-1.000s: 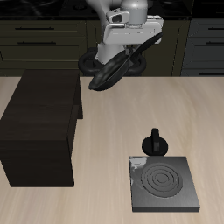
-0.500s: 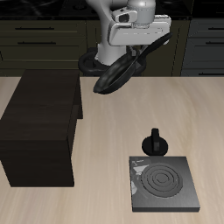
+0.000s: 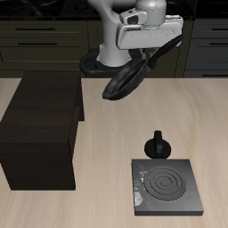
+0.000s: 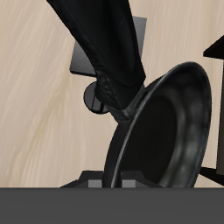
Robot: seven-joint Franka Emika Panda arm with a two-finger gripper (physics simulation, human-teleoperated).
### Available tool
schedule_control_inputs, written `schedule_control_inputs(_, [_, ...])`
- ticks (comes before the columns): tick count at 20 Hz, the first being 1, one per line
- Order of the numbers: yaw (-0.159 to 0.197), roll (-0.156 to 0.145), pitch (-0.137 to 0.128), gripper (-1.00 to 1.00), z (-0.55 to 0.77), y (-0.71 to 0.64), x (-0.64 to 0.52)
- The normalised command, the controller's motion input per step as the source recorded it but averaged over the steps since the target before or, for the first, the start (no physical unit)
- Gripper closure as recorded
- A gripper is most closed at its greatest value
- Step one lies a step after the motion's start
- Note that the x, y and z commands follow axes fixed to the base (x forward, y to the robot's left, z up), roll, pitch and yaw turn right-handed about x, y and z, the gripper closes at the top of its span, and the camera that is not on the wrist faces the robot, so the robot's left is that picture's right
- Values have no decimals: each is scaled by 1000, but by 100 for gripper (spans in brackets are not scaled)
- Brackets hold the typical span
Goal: Place the frypan on the flat stove
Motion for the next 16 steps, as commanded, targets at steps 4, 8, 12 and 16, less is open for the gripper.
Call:
schedule_control_inputs(4, [-24, 18, 23, 100, 9, 165, 306])
schedule_control_inputs(8, [-1, 3, -5, 100, 123, 197, 207])
schedule_control_inputs(12, [4, 4, -9, 100, 99, 127, 154])
schedule_control_inputs(16, [15, 4, 0, 100, 83, 120, 211])
